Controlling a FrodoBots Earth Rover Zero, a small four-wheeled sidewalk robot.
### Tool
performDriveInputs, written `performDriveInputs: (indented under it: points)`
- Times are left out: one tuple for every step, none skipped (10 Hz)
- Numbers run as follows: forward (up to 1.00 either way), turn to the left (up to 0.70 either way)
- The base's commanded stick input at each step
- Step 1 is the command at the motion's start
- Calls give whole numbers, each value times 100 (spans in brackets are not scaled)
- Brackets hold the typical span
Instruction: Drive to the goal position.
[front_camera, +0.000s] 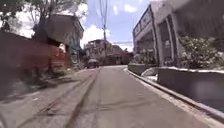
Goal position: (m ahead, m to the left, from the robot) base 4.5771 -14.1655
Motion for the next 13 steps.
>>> performDriveInputs:
  points:
    - [85, 0]
    - [85, 0]
    - [85, 0]
    - [85, 0]
    - [85, 0]
    - [85, 0]
    - [85, 0]
    - [85, 0]
    - [85, 0]
    - [85, 0]
    - [85, 0]
    - [85, 0]
    - [85, 0]
